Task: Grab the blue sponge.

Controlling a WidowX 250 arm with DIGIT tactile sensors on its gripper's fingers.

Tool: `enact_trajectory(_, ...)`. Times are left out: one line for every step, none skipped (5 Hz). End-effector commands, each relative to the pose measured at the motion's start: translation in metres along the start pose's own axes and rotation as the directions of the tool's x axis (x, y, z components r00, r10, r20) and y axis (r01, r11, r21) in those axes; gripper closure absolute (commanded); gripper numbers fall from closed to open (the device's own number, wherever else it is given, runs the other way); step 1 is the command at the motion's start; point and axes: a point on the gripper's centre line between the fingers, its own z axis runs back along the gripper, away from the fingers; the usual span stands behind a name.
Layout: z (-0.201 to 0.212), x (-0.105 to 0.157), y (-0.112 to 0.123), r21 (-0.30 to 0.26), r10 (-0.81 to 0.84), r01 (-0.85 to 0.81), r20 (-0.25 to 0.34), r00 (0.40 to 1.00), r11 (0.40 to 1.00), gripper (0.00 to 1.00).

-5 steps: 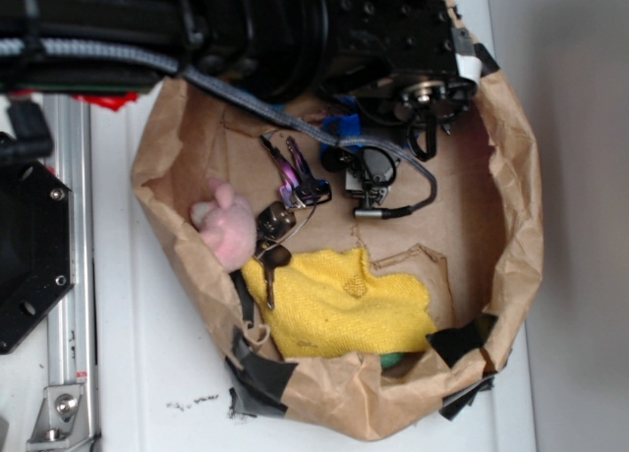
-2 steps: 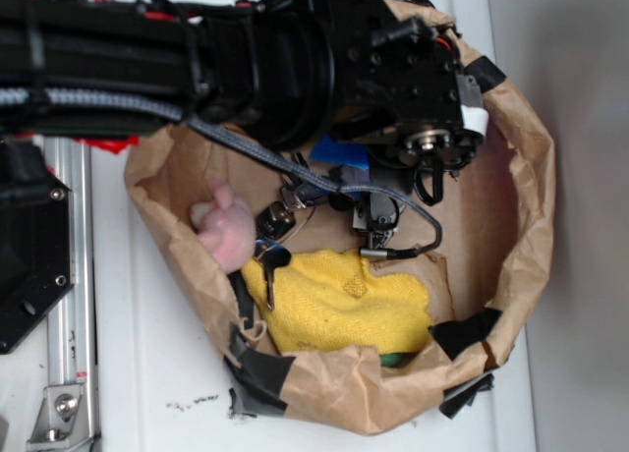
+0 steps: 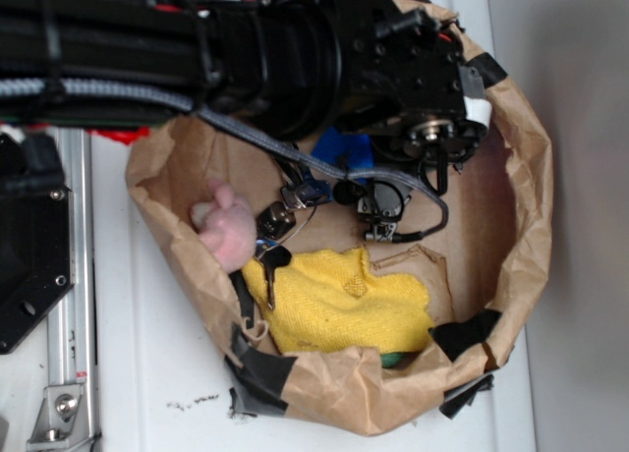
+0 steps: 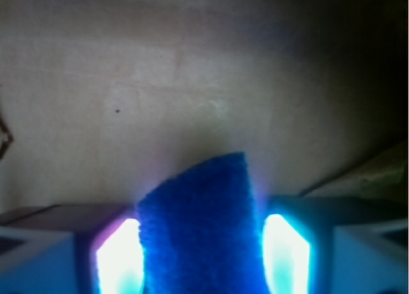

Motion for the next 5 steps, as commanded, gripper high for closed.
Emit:
enact_trajectory(0.035, -0.013, 0.010, 0.083, 0.031, -0.028, -0.034, 0.999, 0.996, 1.00)
enact_trajectory(0.084, -0.019, -0.001, 0.065, 0.184, -0.187, 0.055, 0.981, 0.980, 1.00)
enact_trajectory(0.136, -0.033, -0.030, -0.078, 0.335, -0.328, 0.101, 0.937, 0.941, 1.00)
enact_trajectory(0.187, -0.039, -0.048, -0.102, 0.351, -0.342, 0.102, 0.931, 0.934, 1.00)
enact_trajectory(0.217, -0.037, -0.045, -0.090, 0.371, -0.361, 0.124, 0.921, 0.928, 1.00)
